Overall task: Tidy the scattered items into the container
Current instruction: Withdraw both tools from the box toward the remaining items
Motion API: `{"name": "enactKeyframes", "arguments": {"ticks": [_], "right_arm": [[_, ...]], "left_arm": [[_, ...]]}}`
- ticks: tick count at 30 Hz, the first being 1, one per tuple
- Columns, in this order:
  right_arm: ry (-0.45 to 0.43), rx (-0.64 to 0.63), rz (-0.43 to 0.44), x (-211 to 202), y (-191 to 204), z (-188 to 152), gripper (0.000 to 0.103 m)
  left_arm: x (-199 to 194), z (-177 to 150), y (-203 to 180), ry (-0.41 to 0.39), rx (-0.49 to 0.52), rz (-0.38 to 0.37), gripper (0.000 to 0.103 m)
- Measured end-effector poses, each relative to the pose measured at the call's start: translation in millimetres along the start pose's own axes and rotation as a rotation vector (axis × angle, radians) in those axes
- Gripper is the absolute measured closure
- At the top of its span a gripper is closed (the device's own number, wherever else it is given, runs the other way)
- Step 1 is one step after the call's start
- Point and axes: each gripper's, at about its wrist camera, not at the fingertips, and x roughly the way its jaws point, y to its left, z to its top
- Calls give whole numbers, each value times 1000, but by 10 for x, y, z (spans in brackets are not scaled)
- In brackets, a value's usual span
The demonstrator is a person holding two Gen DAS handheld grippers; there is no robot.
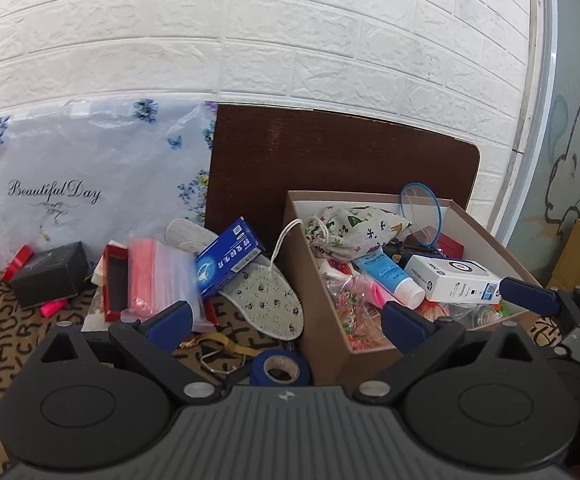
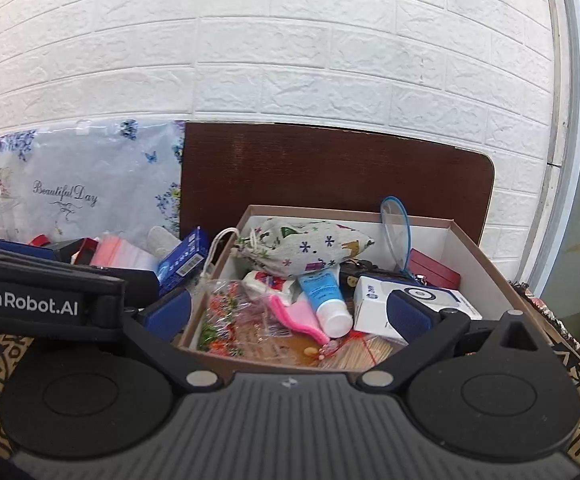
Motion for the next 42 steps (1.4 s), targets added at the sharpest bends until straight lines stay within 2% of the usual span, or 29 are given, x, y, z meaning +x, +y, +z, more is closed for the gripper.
{"name": "enactKeyframes", "arguments": {"ticks": [9,20,29,39,42], "right_arm": [[27,-40,58,-103,311,-162,2],[93,-80,142,-34,716,-350,2],[117,-151,232,87,1036,-417,2],[113,-199,353,463,1426,-407,2],[94,-217,355,618,1511,-358,2]], "left_arm": [[-228,-248,200,22,-4,122,0],[-295,-460,492,57,-41,195,0],[-277,-526,1130,42,-161,248,1],[-12,-353,1522,45,-189,172,2],[114,-230,1574,43,-197,126,9]]}}
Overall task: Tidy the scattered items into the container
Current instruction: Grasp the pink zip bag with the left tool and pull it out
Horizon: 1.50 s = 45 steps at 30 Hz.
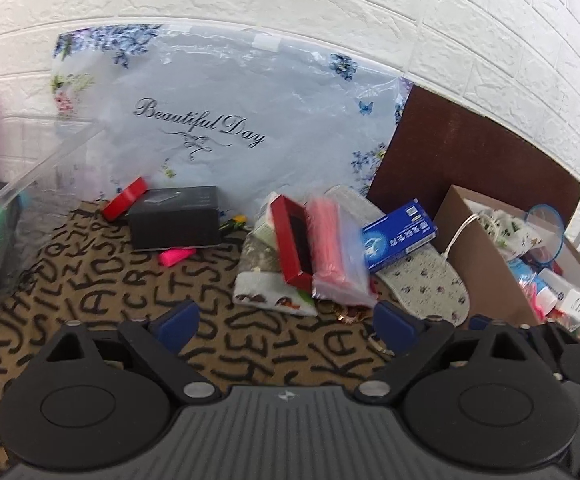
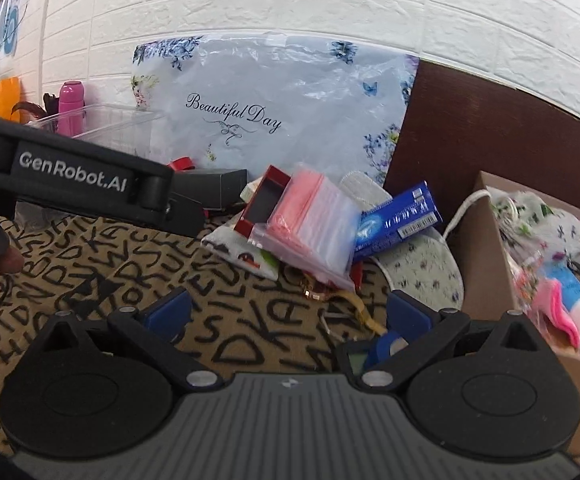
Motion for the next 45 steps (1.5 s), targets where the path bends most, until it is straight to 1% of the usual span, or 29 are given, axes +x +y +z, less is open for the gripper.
{"name": "enactKeyframes", "arguments": {"ticks": [3,6,8,10,11,12,13,15,17,20,24,27,29,30,31,32,33,34,35,36,37,38,39,41,45], "right_arm": [[-21,5,-17,178,-40,99,2],[-44,39,-40,362,-119,186,2],[-58,56,-56,482,-173,237,3],[-62,69,-56,592,-216,276,3],[-63,77,-55,653,-241,294,9],[-64,87,-56,713,-265,309,16],[-56,99,-57,782,-293,326,17],[-40,139,-48,912,-352,346,17],[-27,181,-19,1027,-402,342,17],[-9,196,-11,1187,-424,310,17],[-4,226,31,1334,-463,262,17],[1,231,46,1417,-455,245,17],[13,229,45,1467,-448,239,17],[15,217,40,1483,-434,232,19],[17,205,41,1483,-427,231,21],[20,204,45,1470,-428,231,26],[23,205,51,1449,-434,233,32],[21,211,58,1423,-446,234,34],[19,214,61,1391,-452,235,42],[12,203,65,1348,-432,241,54],[3,183,73,1304,-404,253,59],[-3,160,73,1254,-358,259,69],[-11,133,79,1202,-313,260,76],[-11,102,84,1100,-248,257,80],[11,116,99,899,-224,184,82]], "left_arm": [[120,180,-43,-24,15,-62,11],[305,355,-111,-42,49,-103,17],[479,449,-137,-31,61,-118,23],[670,520,-142,-10,59,-130,26],[774,547,-138,5,59,-138,28],[870,562,-137,19,59,-140,29],[960,569,-133,34,60,-138,32],[1127,577,-107,63,58,-128,34],[1257,570,-83,78,57,-131,39],[1402,567,-43,96,51,-127,41],[1497,560,-32,89,70,-132,44],[1553,546,-63,97,95,-145,50],[1612,521,-67,111,93,-140,56],[1613,508,-57,108,86,-138,56],[1599,497,-50,103,78,-139,59],[1577,490,-40,98,70,-143,63],[1549,482,-35,93,63,-143,64],[1523,474,-39,90,58,-142,68],[1492,468,-52,86,56,-141,70],[1458,460,-66,81,50,-142,71],[1417,452,-84,78,46,-140,73],[1374,440,-102,79,43,-140,77],[1321,423,-115,77,36,-139,77],[1202,382,-128,77,16,-141,80],[895,237,-187,81,-14,-172,84]]}}
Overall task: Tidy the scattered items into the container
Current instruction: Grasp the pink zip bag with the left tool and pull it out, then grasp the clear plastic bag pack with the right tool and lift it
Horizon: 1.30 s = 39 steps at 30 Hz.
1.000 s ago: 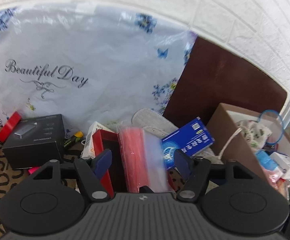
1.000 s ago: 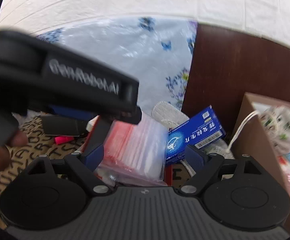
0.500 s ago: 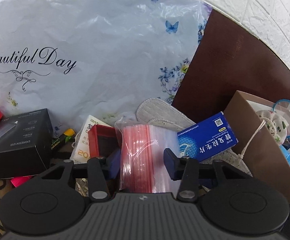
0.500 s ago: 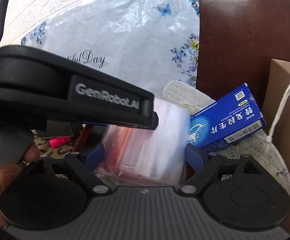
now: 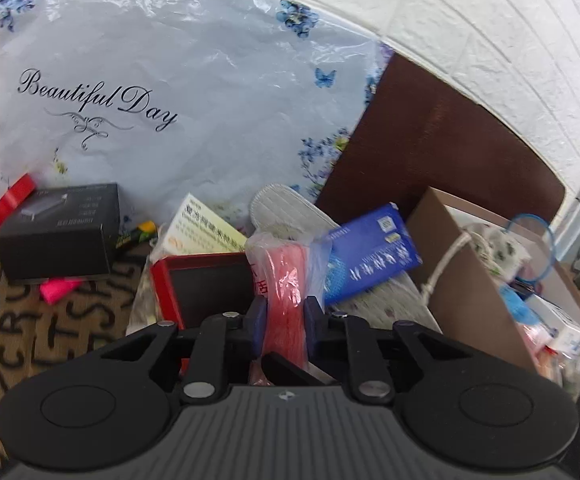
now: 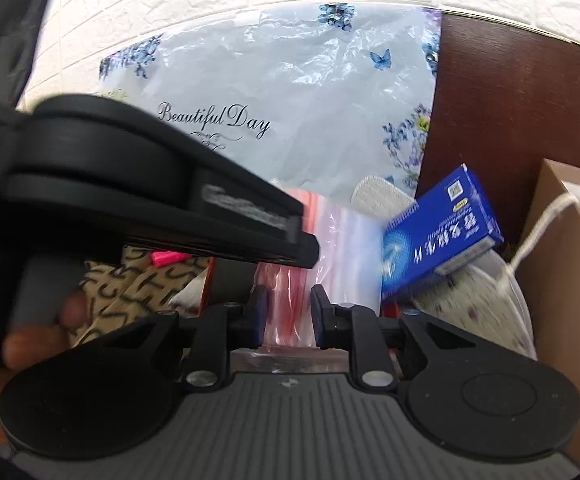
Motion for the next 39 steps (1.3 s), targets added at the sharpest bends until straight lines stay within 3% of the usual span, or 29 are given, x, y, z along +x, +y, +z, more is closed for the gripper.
{"name": "enactKeyframes", "arguments": {"ticks": [6,12,14,17,22,25,26,29,39], "right_arm": [[34,-12,28,-420,110,-260,84],[67,-55,124,-918,339,-641,85],[103,-48,136,-1025,348,-783,83],[142,-35,118,-1165,359,-948,64],[131,-40,38,-1238,214,-957,50],[107,-38,-26,-1280,141,-930,33],[100,-33,-43,-1208,73,-884,21],[98,-53,-74,-1173,-27,-855,19],[119,-131,-47,-748,84,-869,18]], "left_arm": [[-450,-443,-246,12,-13,-45,84],[-795,-951,-263,85,-73,-101,86],[-879,-1064,-224,99,-88,-90,72],[-977,-1080,-169,70,-95,-66,44],[-919,-943,-202,24,-29,-23,30],[-770,-922,-222,80,-20,-21,28],[-720,-932,-222,97,-20,-25,28],[-559,-949,-233,140,-23,-18,28],[-215,-936,-196,211,-53,-29,33]]}}
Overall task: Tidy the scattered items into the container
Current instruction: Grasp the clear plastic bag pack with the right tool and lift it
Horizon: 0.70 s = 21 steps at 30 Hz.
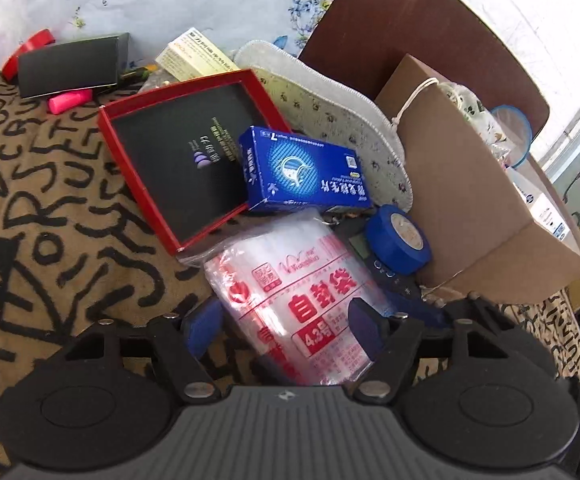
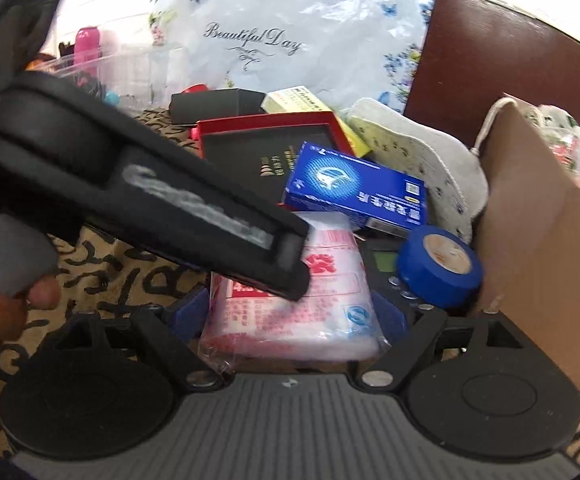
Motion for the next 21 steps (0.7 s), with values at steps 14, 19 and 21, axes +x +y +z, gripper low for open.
{"name": "enactKeyframes", "arguments": {"ticks": [14,19,21], "right_arm": [[69,-44,68,-253,82,38,14],[105,26,83,-24,-6,-33,12],[84,77,88,20,-50,-54,19]], "left_arm": [[-173,-101,154,30,-115,-50,43],[-95,-85,95,24,-69,-43,37],[-73,-76,59,24,-40,-33,38]]}}
